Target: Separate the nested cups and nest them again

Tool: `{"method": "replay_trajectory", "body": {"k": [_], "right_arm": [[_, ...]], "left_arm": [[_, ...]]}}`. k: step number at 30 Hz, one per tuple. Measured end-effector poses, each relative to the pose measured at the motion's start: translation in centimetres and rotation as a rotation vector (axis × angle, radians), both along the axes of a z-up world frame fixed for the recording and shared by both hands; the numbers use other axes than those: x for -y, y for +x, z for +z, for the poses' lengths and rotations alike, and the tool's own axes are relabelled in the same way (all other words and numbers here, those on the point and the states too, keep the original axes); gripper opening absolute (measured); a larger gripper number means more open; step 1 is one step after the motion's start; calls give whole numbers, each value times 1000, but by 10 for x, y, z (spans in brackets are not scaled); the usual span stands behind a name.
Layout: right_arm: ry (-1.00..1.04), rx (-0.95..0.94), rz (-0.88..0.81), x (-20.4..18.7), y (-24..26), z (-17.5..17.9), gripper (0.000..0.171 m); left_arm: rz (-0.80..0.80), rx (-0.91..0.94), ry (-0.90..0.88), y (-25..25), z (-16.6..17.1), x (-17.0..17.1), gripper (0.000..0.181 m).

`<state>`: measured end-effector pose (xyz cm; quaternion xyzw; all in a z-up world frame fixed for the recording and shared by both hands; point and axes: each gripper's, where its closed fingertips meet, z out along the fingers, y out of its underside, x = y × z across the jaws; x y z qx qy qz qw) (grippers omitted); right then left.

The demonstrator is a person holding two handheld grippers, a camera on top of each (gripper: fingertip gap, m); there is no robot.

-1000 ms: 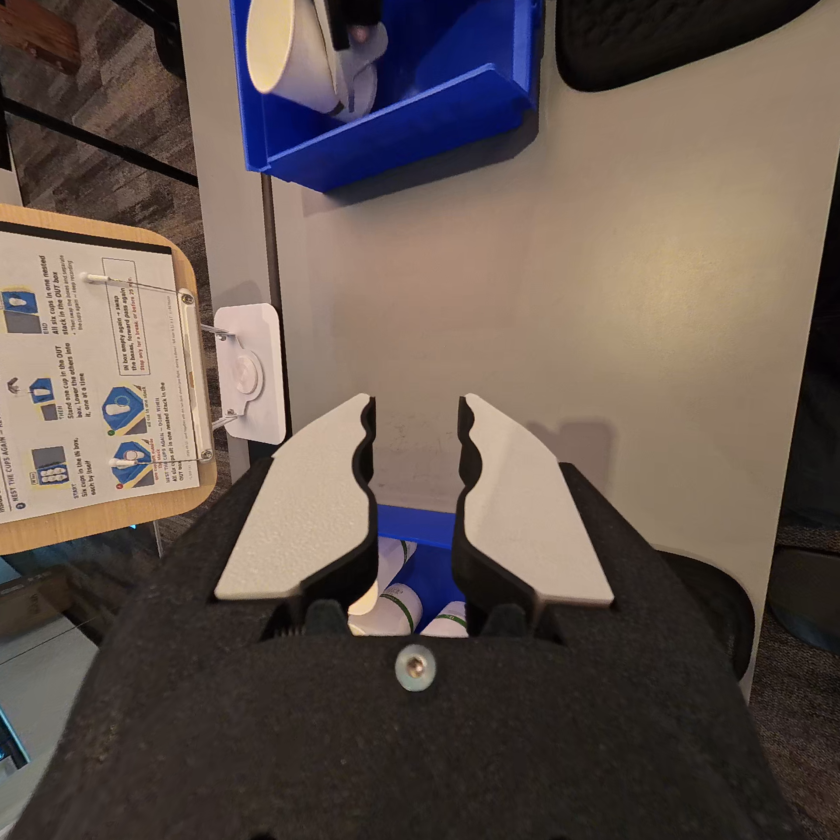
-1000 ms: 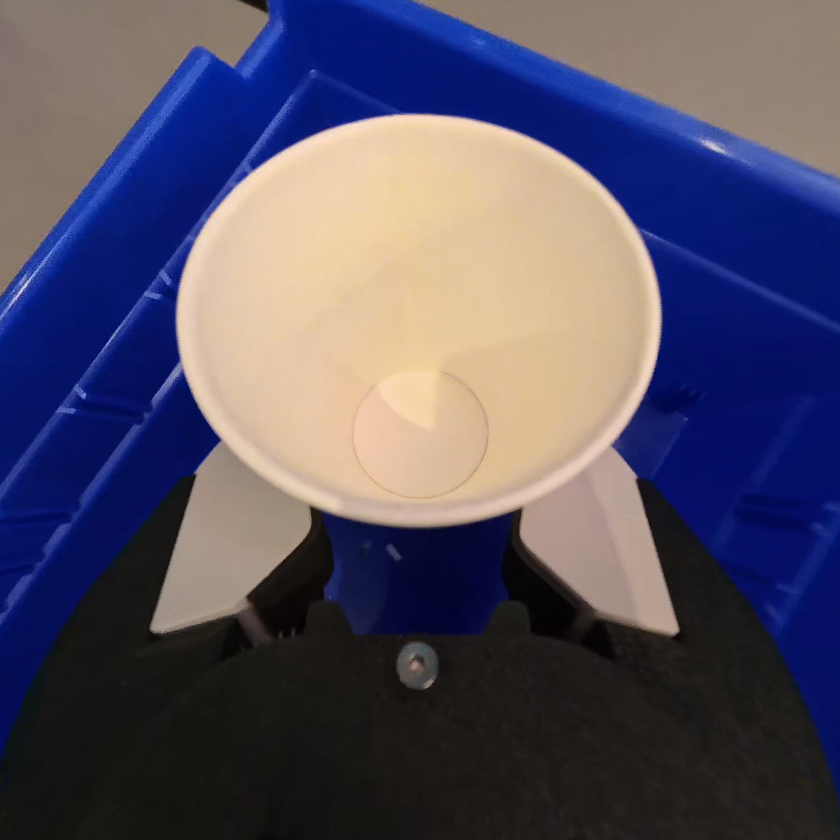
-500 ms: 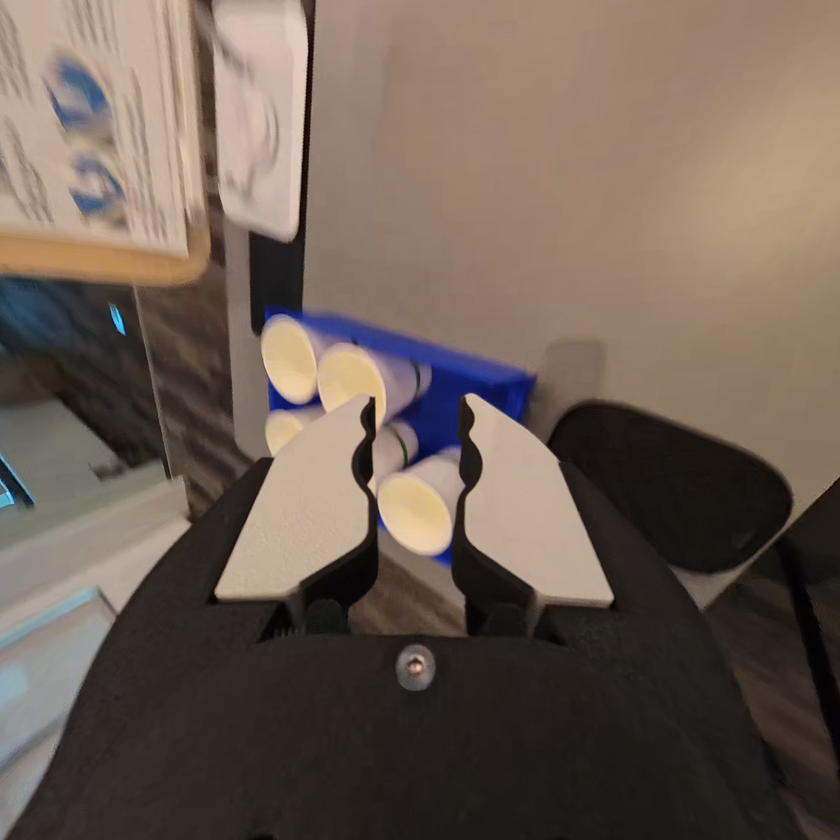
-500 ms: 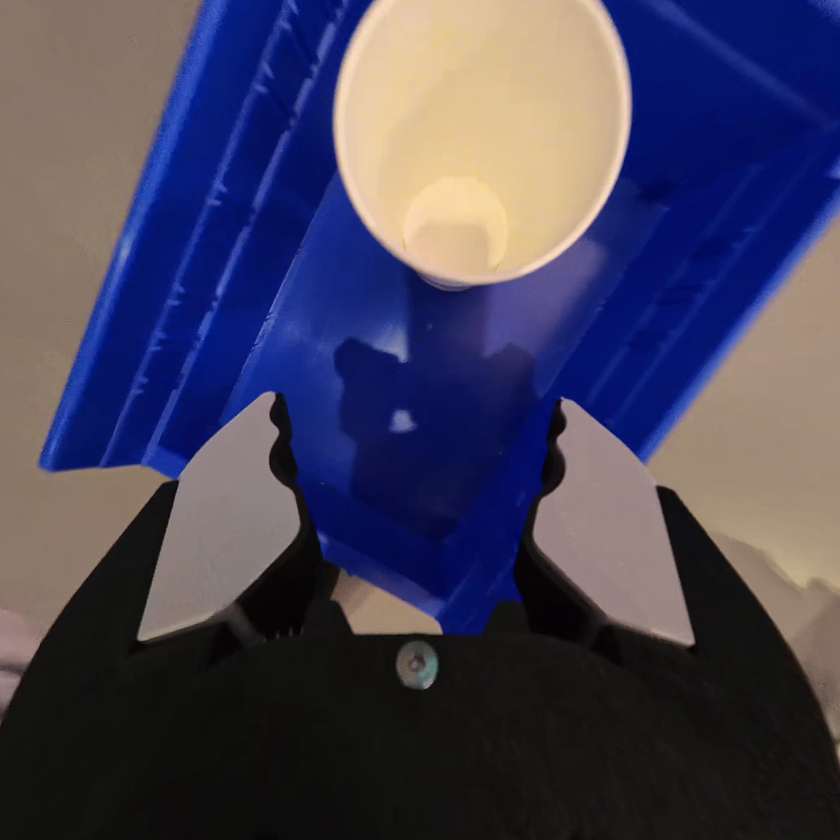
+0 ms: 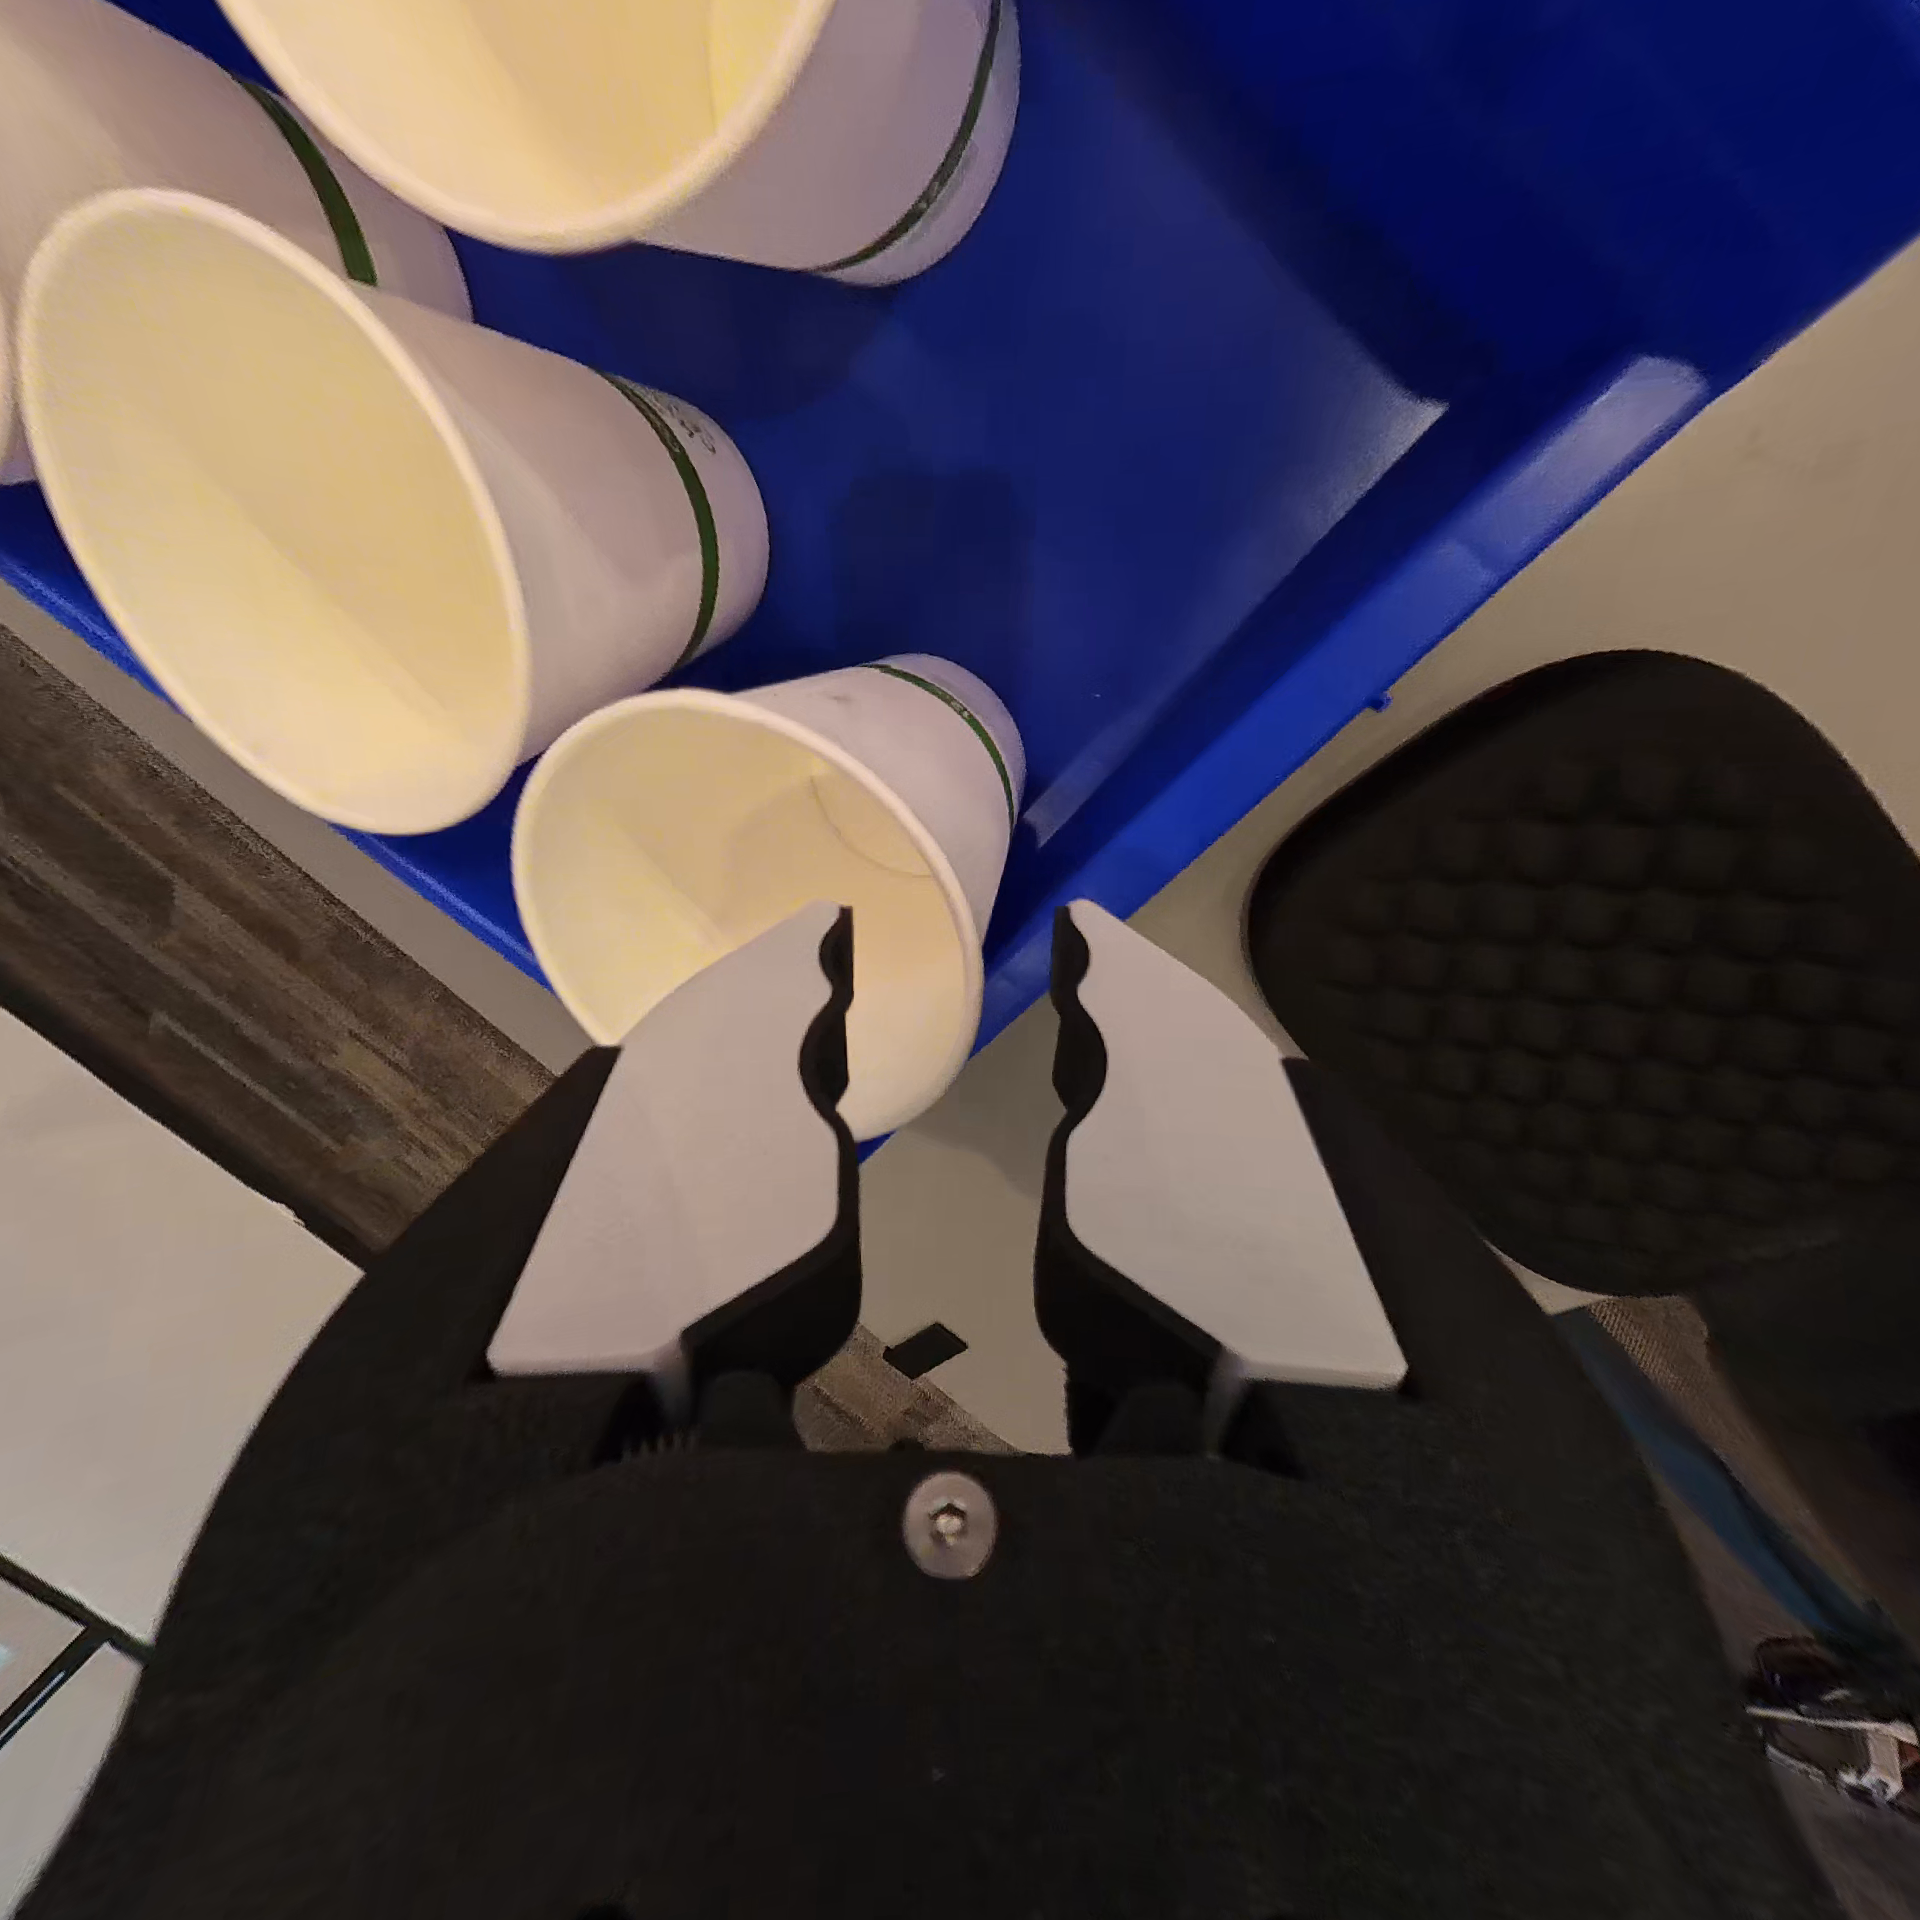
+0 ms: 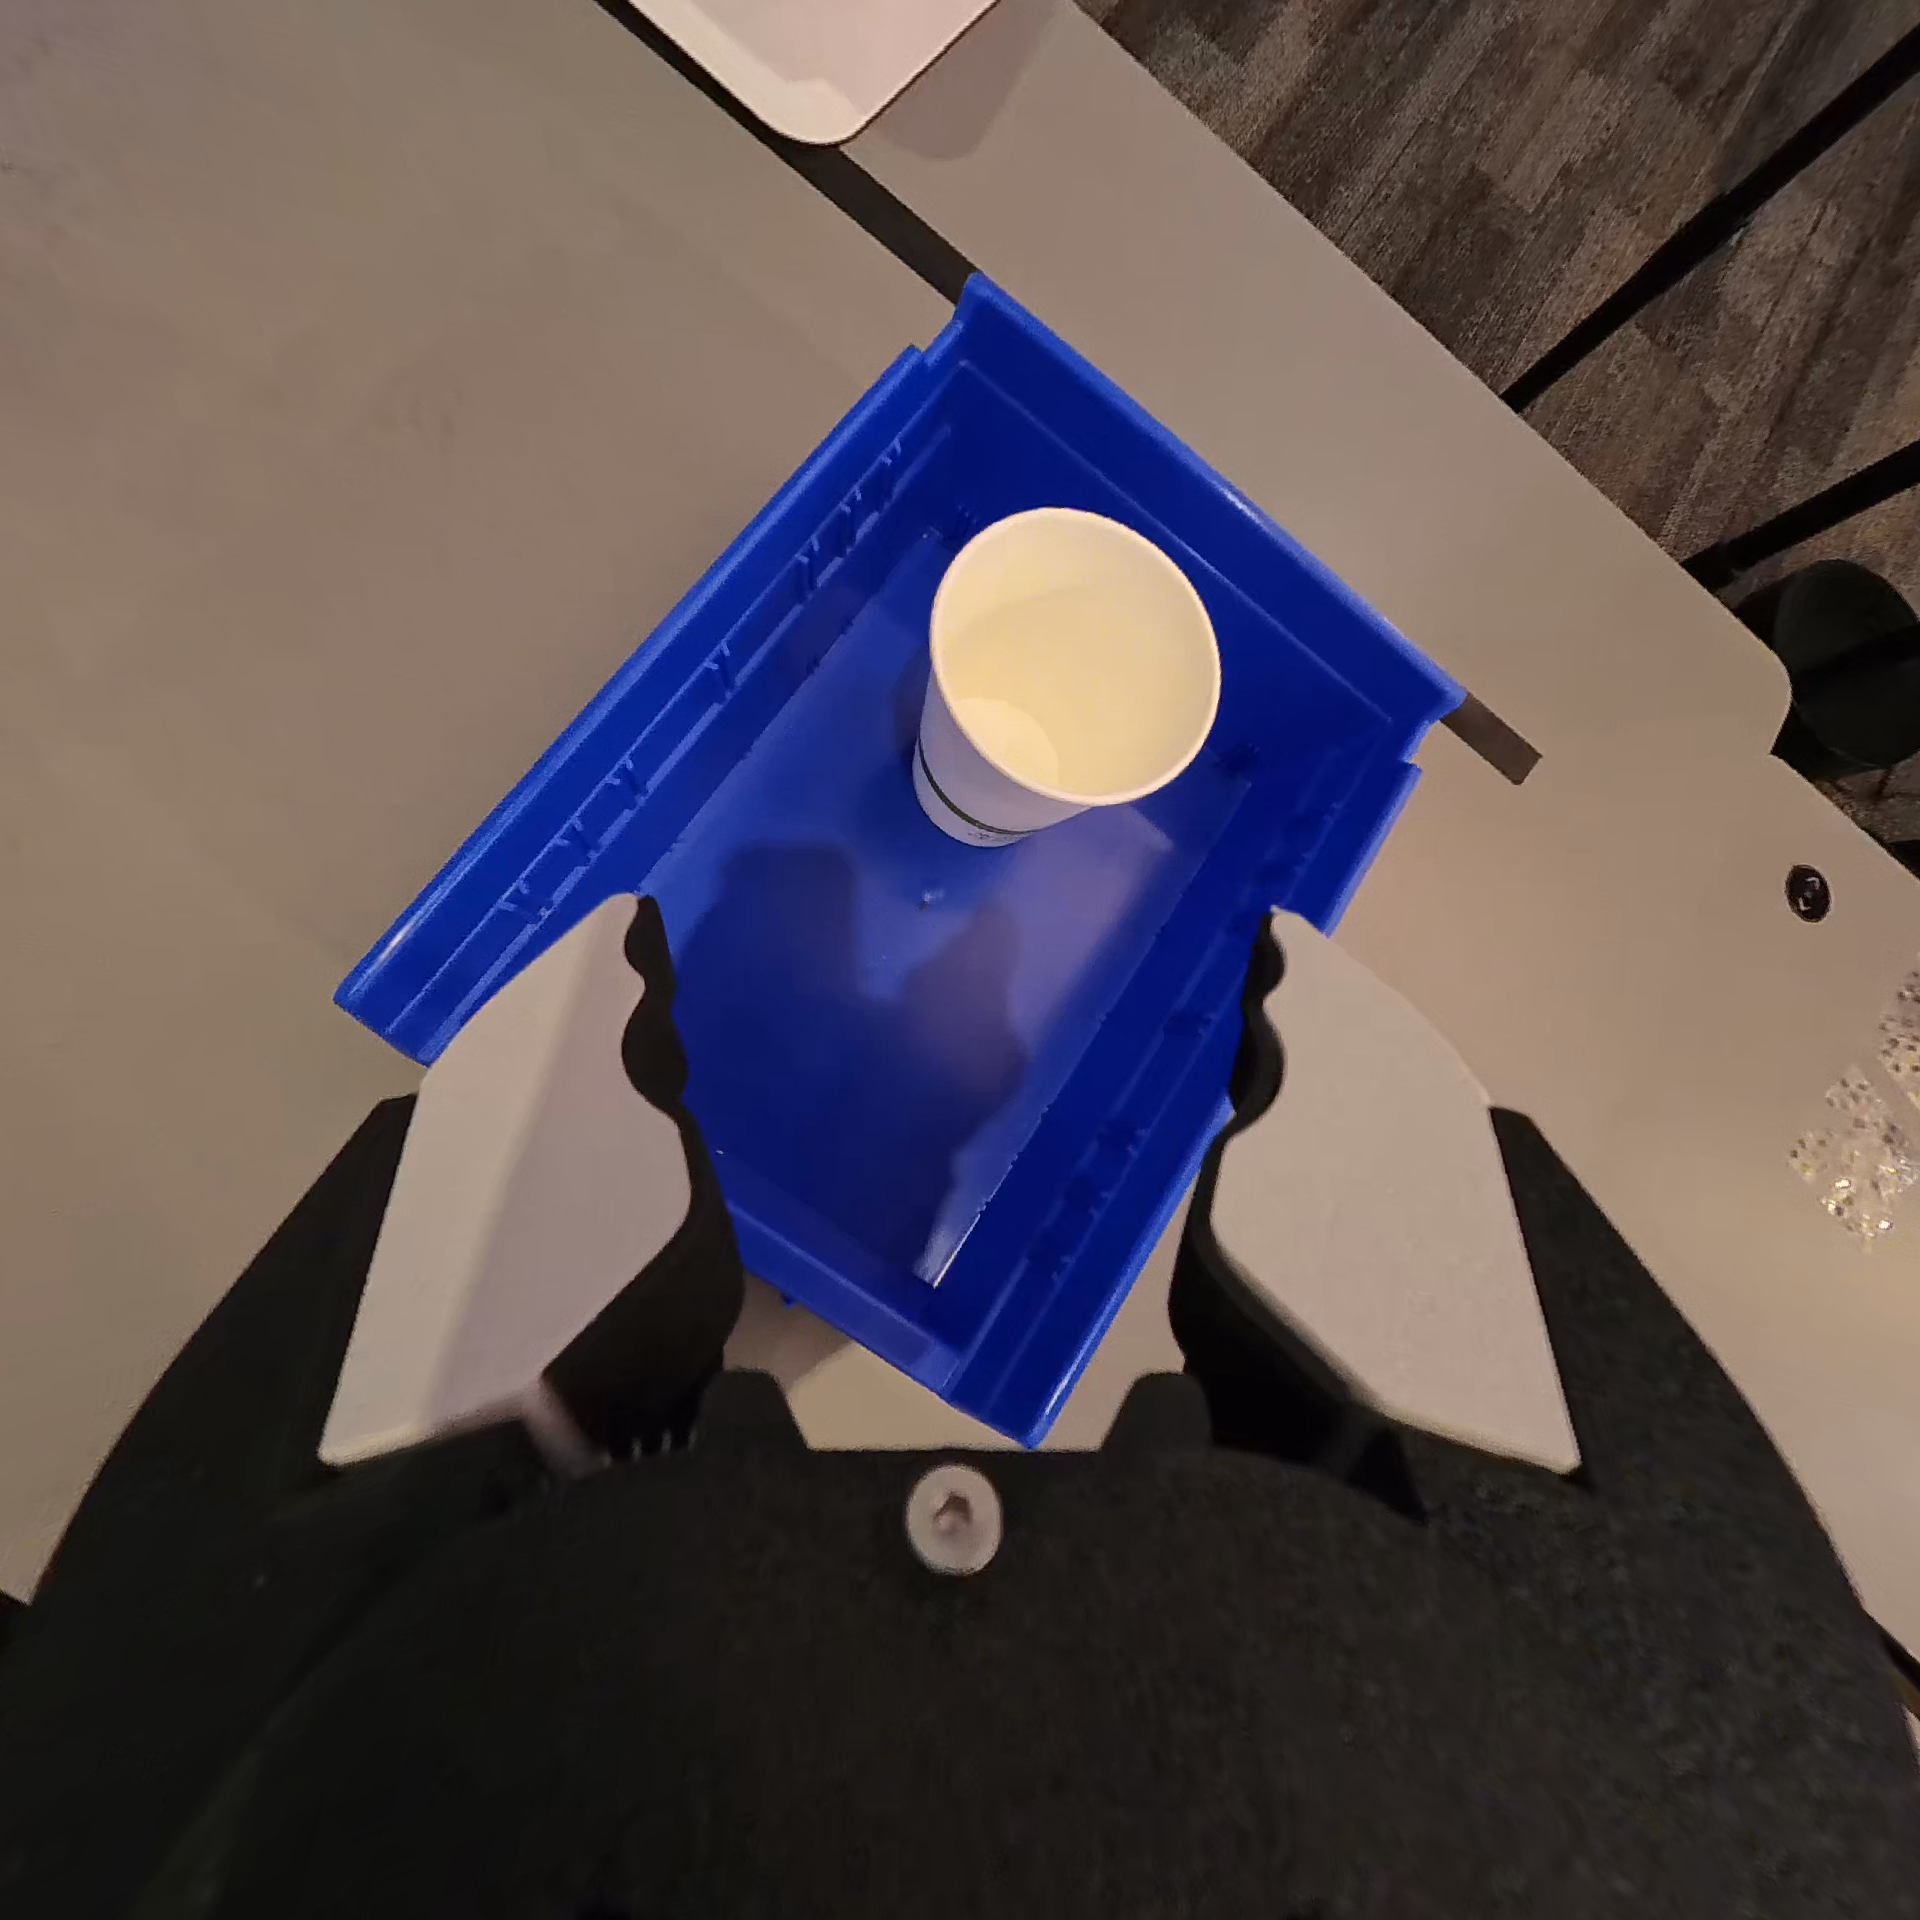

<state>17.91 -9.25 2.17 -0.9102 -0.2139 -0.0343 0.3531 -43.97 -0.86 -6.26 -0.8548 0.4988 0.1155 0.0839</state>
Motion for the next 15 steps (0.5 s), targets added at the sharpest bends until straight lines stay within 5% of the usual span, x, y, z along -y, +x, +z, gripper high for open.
{"method": "replay_trajectory", "body": {"k": [7,15], "right_arm": [[9,-26,9,2,2,1,100],[28,-15,35,3,-3,6,97]], "left_arm": [[-15,-6,-63,2,-15,5,3],[-44,-42,-86,1,19,21,1]]}}
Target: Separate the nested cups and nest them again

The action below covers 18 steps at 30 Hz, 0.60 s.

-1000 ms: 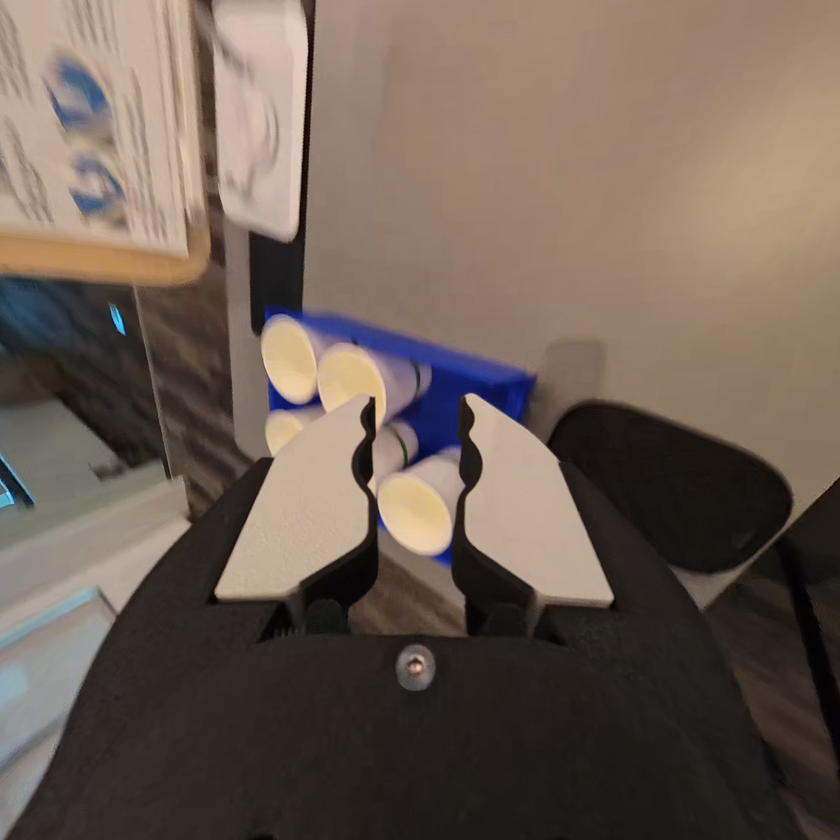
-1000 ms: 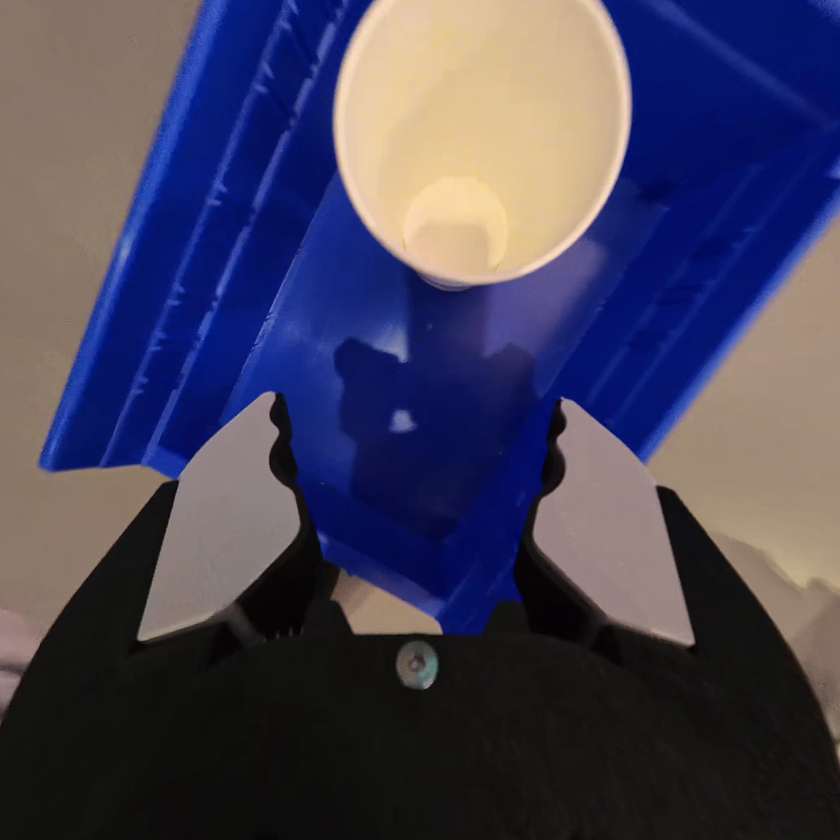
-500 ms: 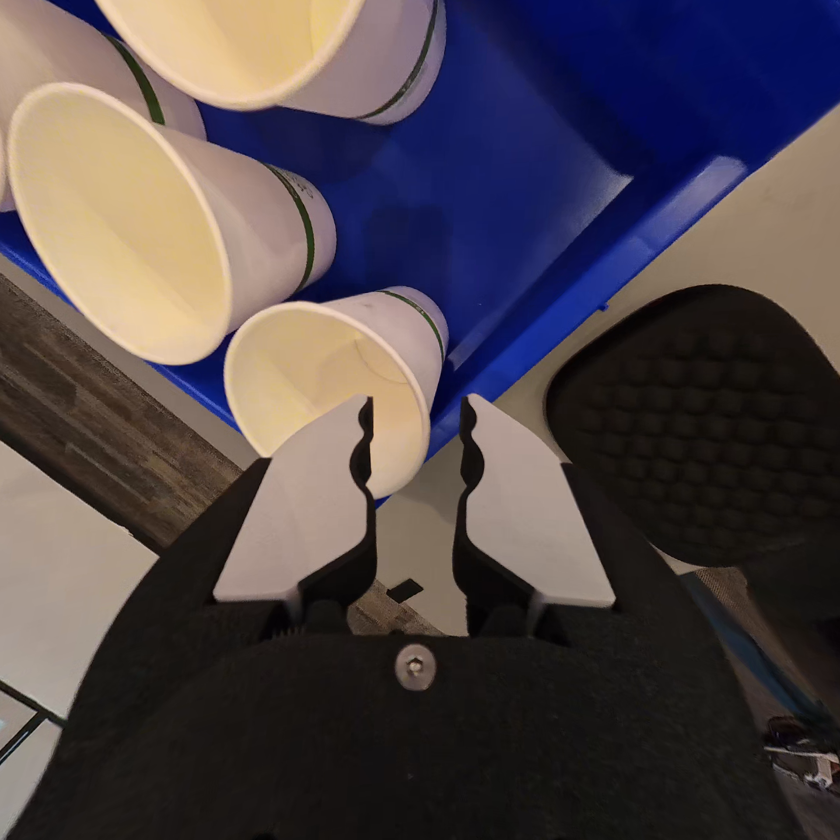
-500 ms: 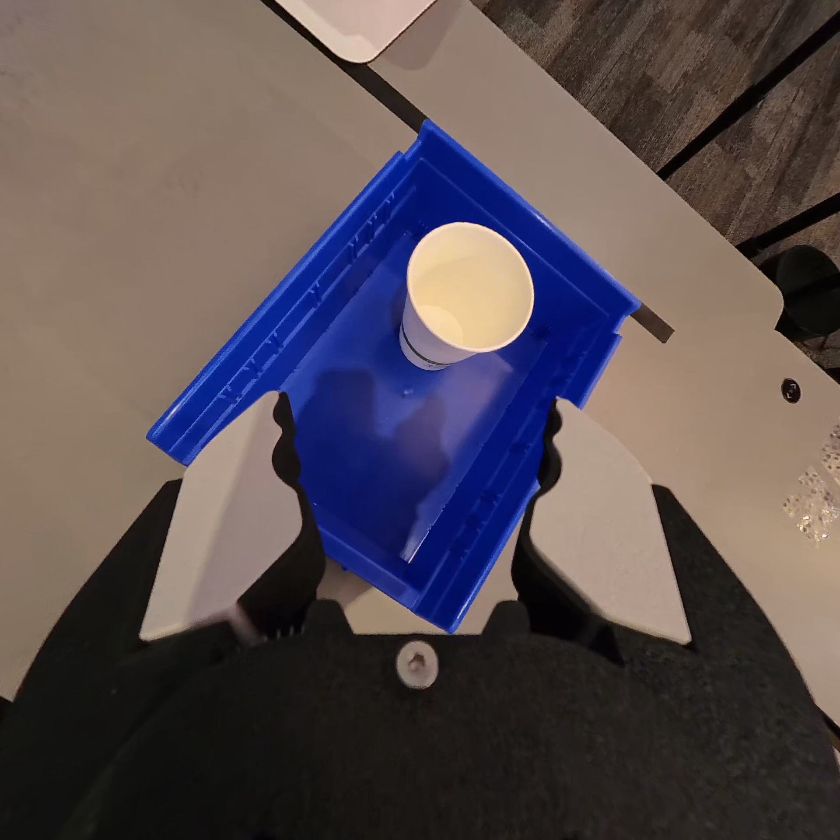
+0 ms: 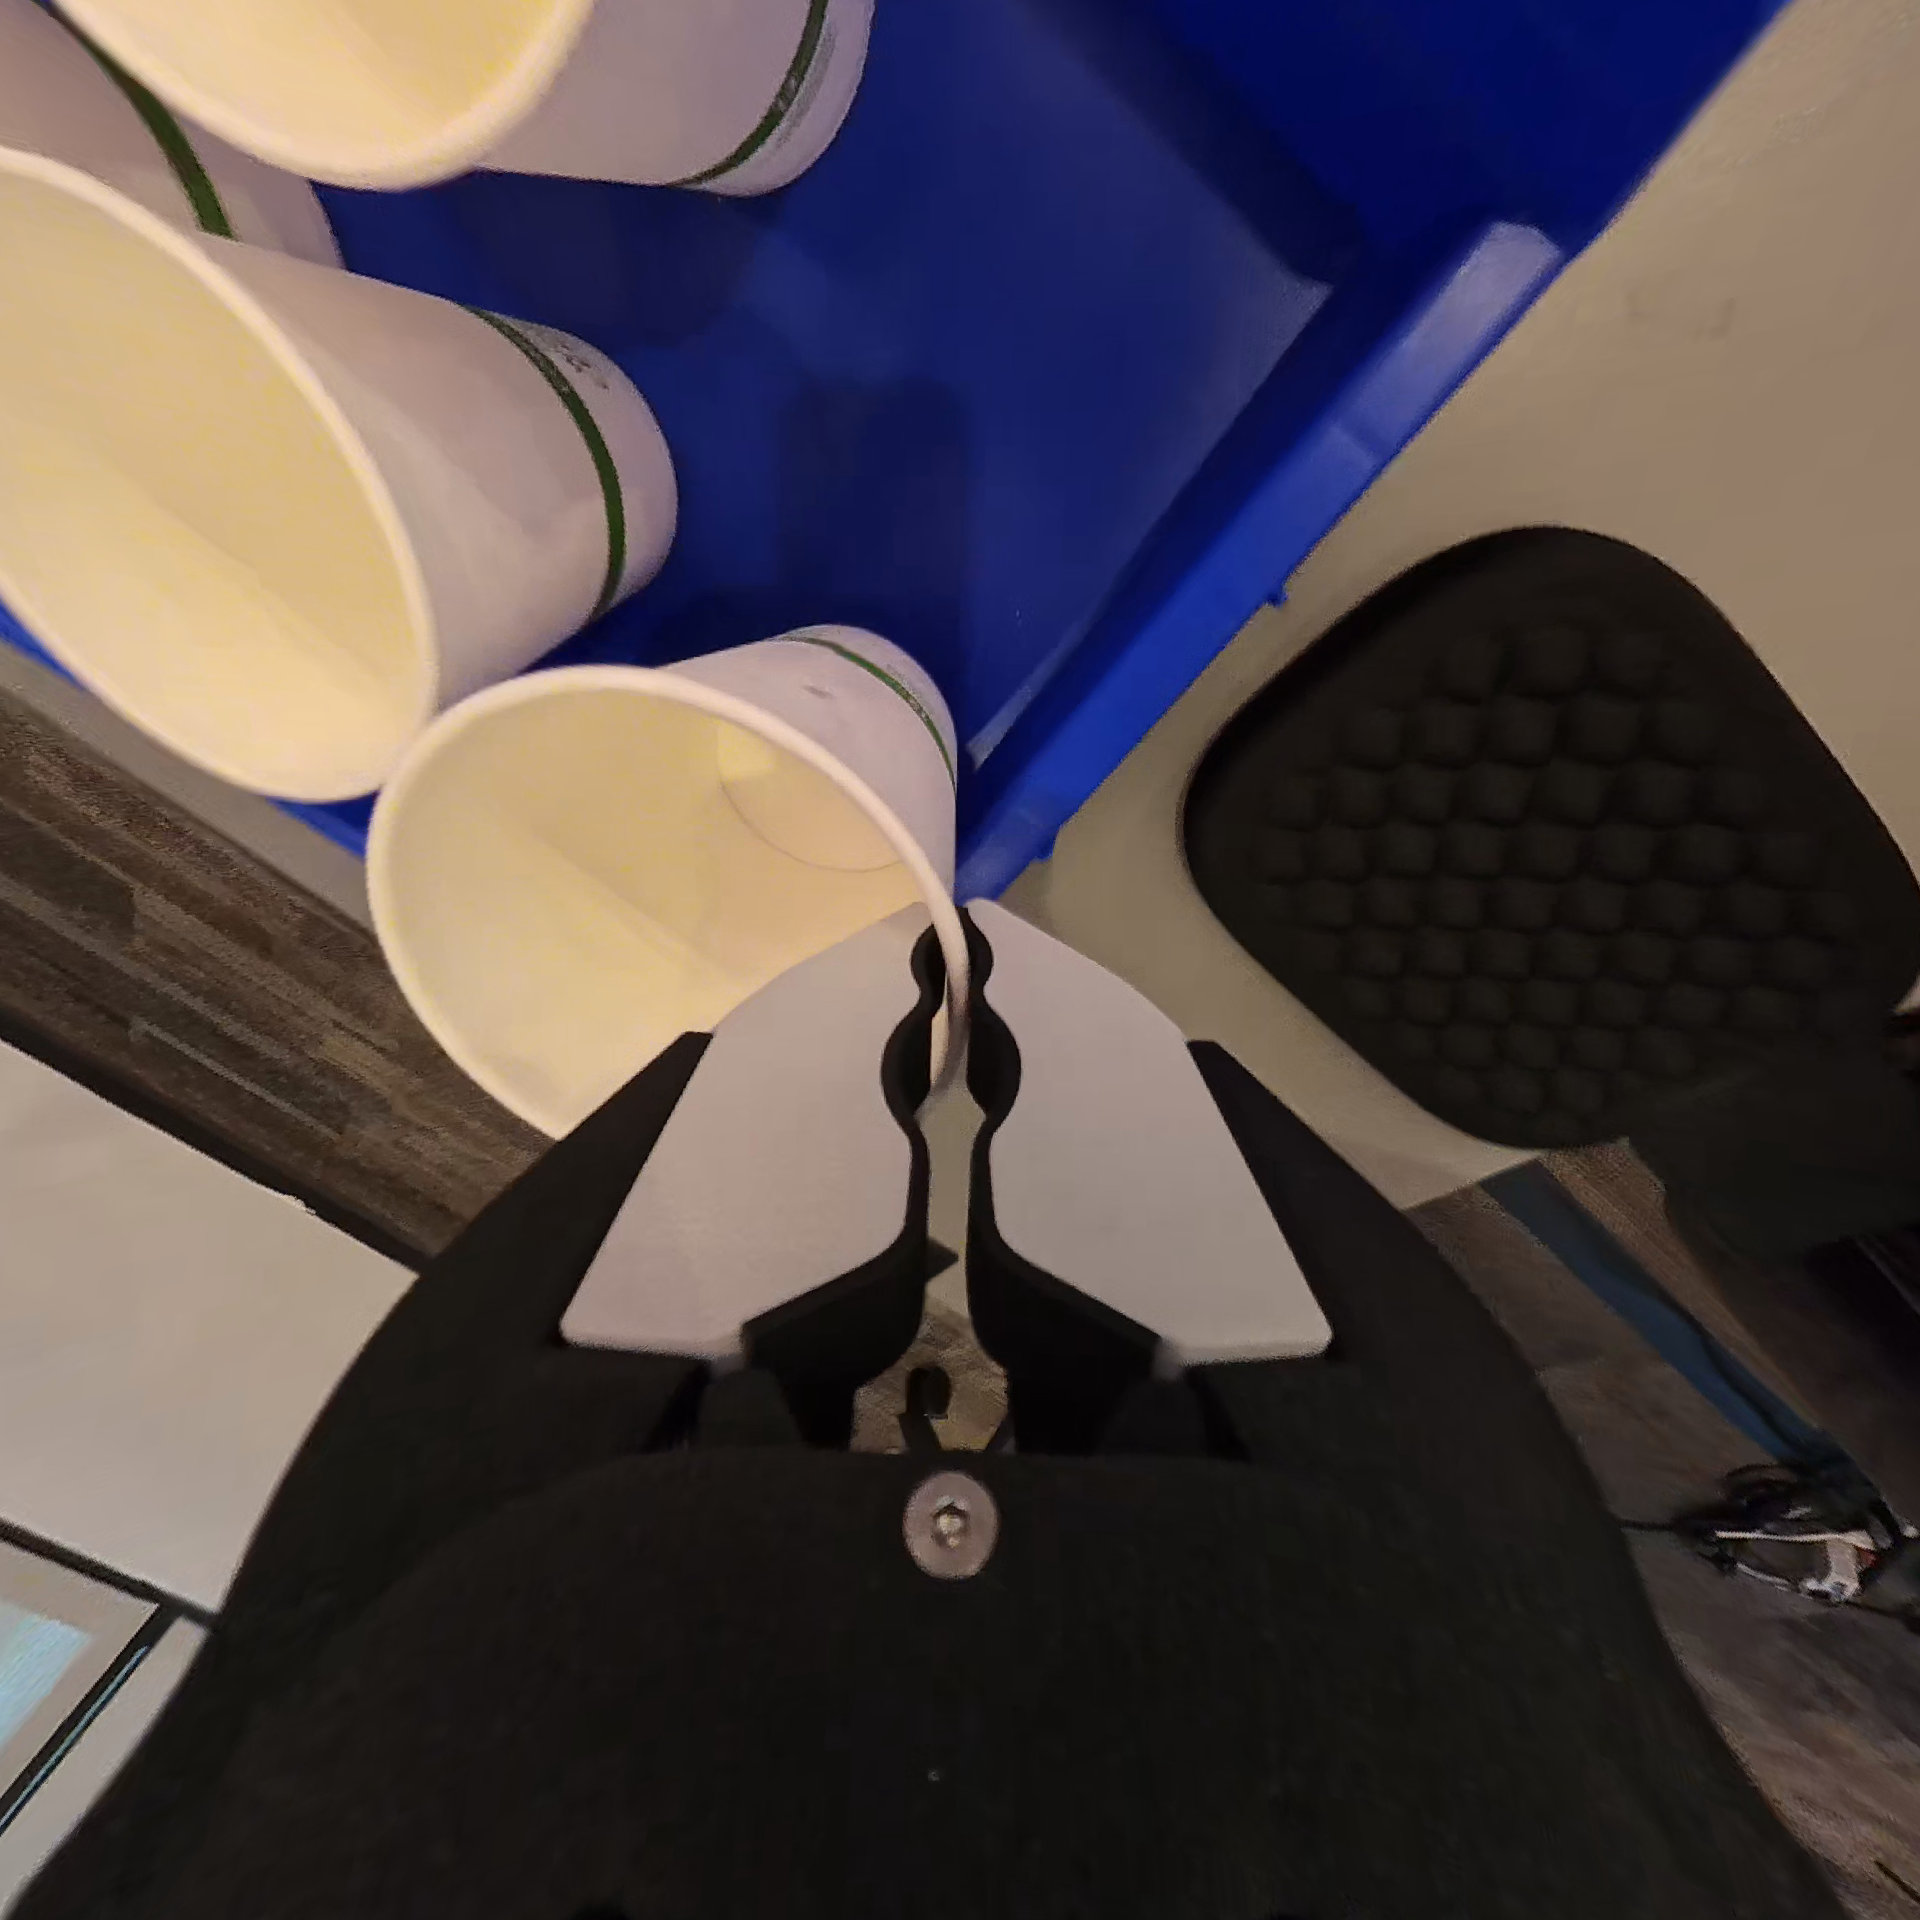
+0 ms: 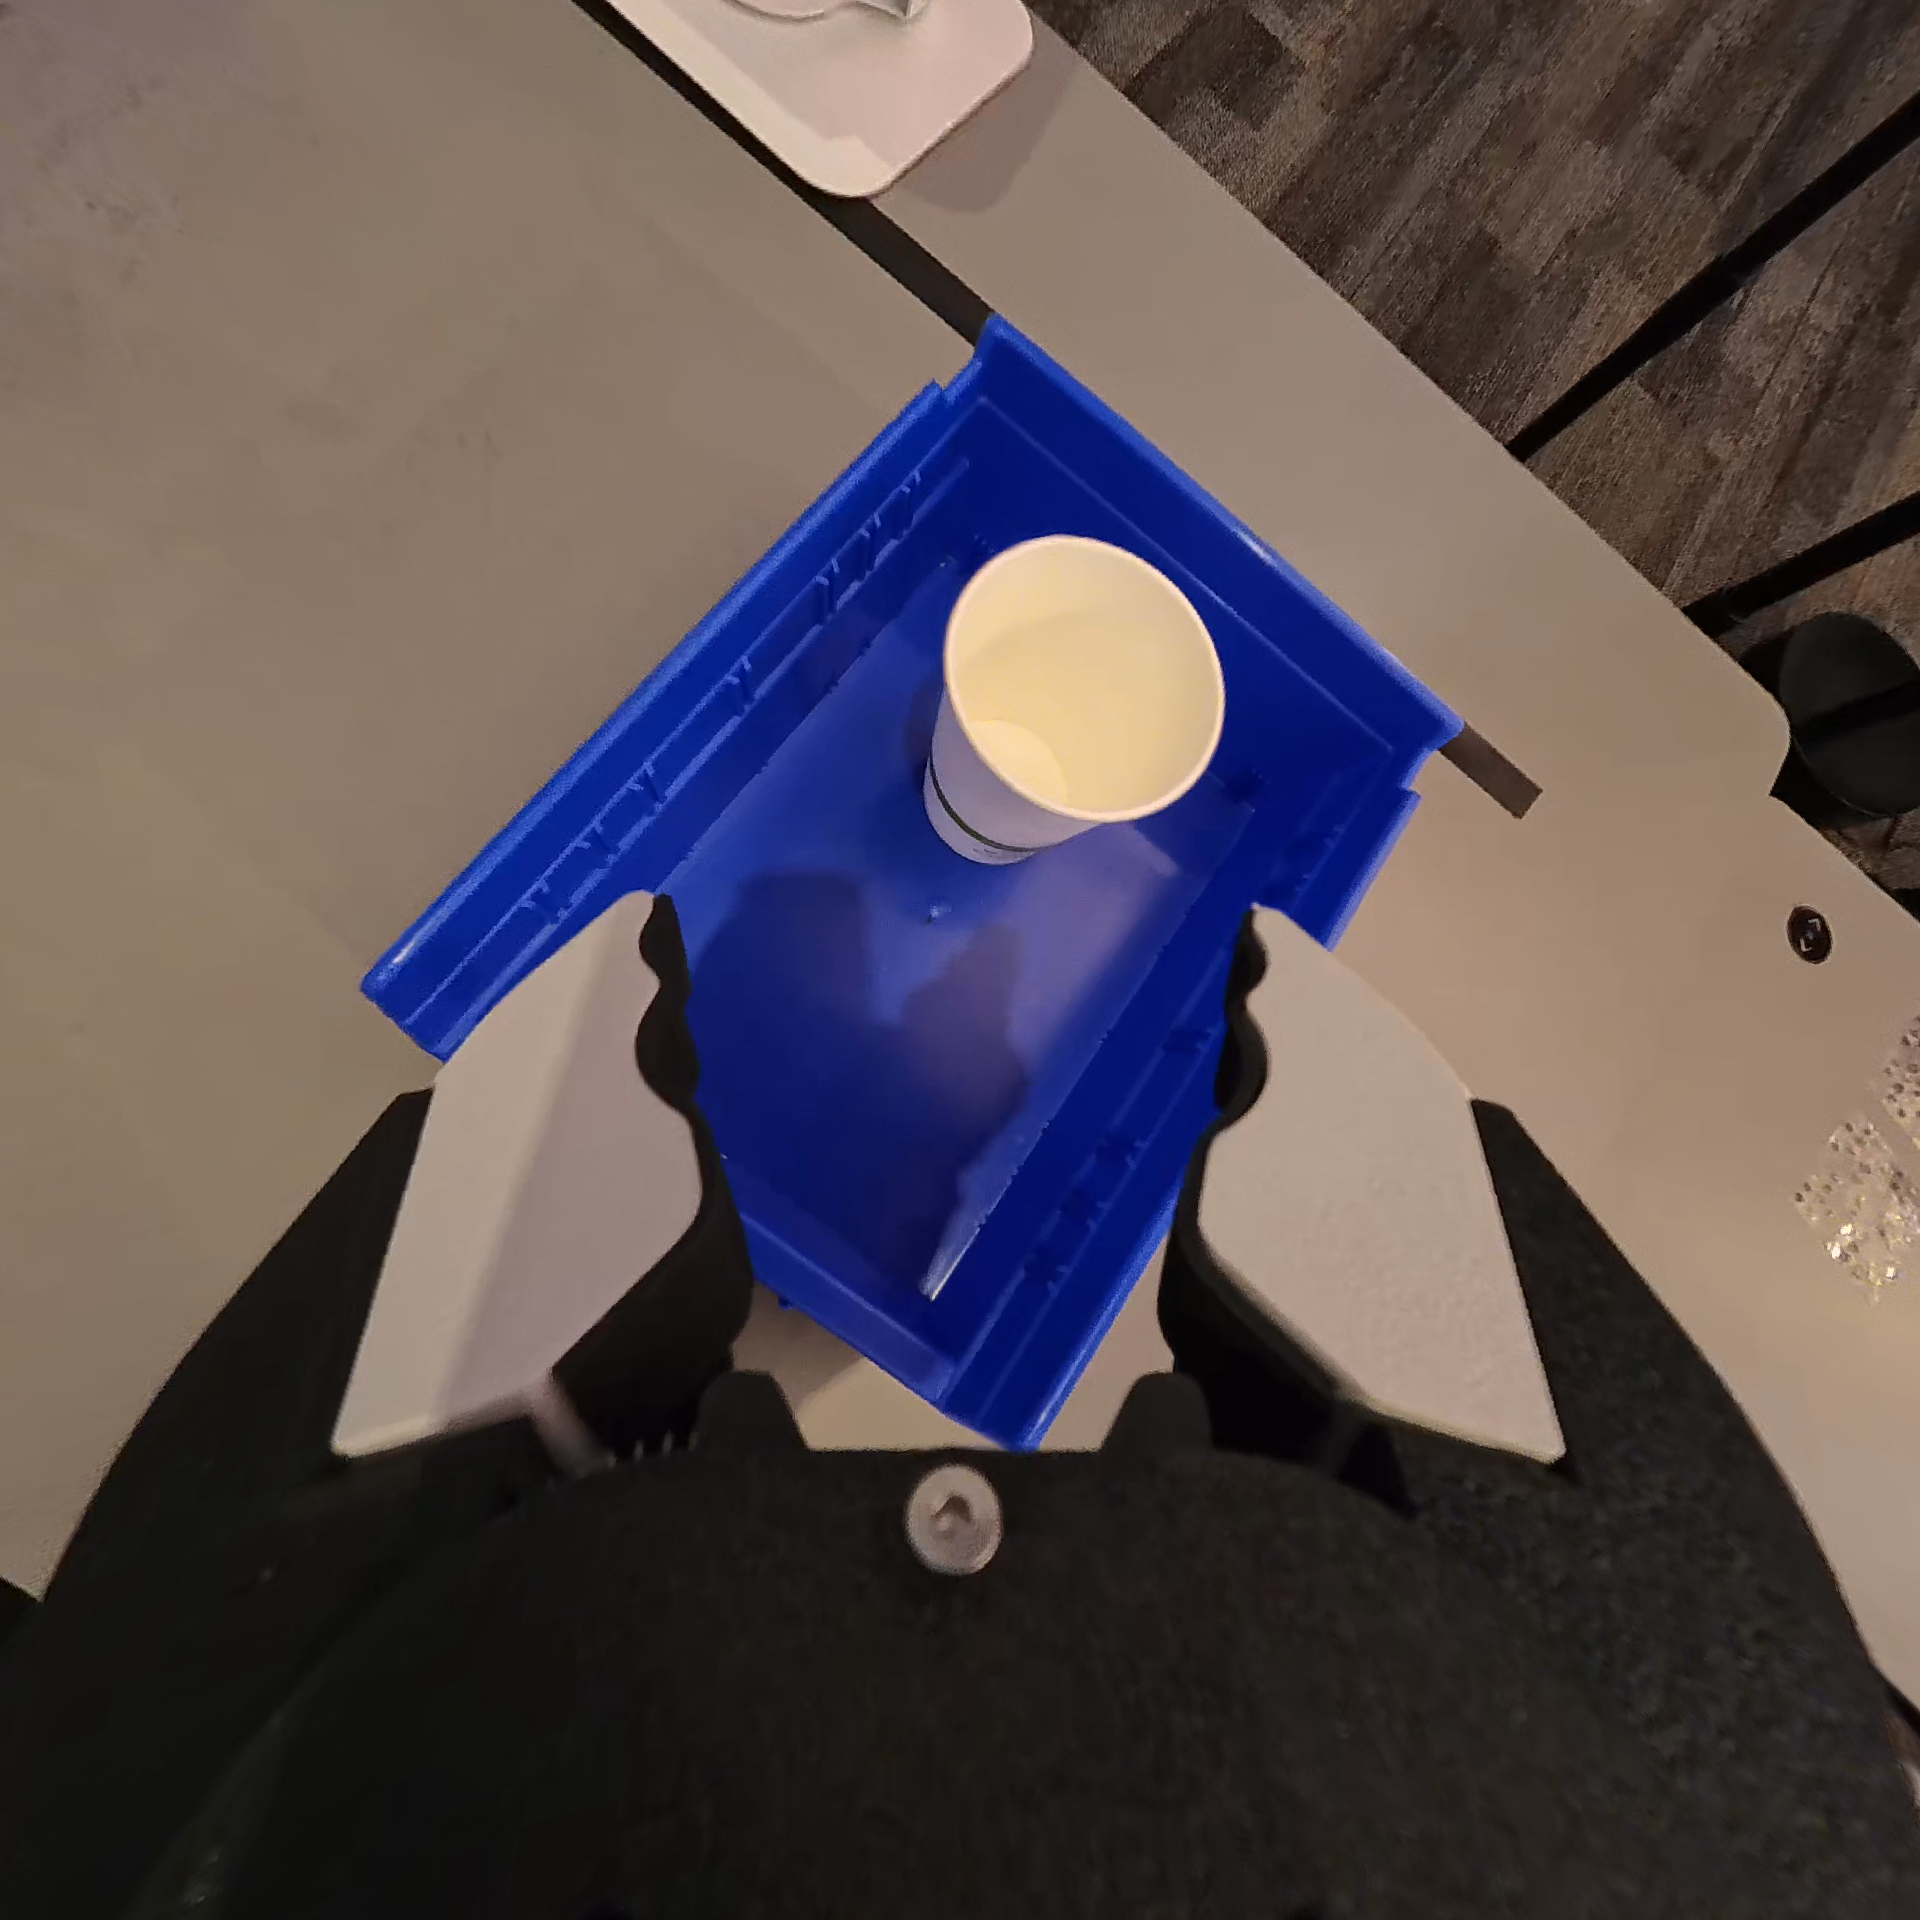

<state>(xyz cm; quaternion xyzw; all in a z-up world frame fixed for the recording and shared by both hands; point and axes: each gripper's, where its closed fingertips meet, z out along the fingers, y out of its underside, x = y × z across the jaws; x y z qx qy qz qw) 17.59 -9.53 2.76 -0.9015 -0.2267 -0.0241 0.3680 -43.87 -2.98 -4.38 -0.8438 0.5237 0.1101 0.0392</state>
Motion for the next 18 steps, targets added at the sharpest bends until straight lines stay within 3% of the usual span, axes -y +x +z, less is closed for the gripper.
{"method": "replay_trajectory", "body": {"k": [4,9,14,18], "right_arm": [[121,-34,157,-1,-38,26,95],[350,-193,637,7,-159,72,97],[444,-492,980,32,-271,95,100],[355,-573,1042,35,-308,75,104]], "left_arm": [[-113,47,30,30,53,18,0],[-417,228,34,131,110,61,0],[-722,262,15,217,126,110,0],[-866,251,6,257,125,135,0]]}}
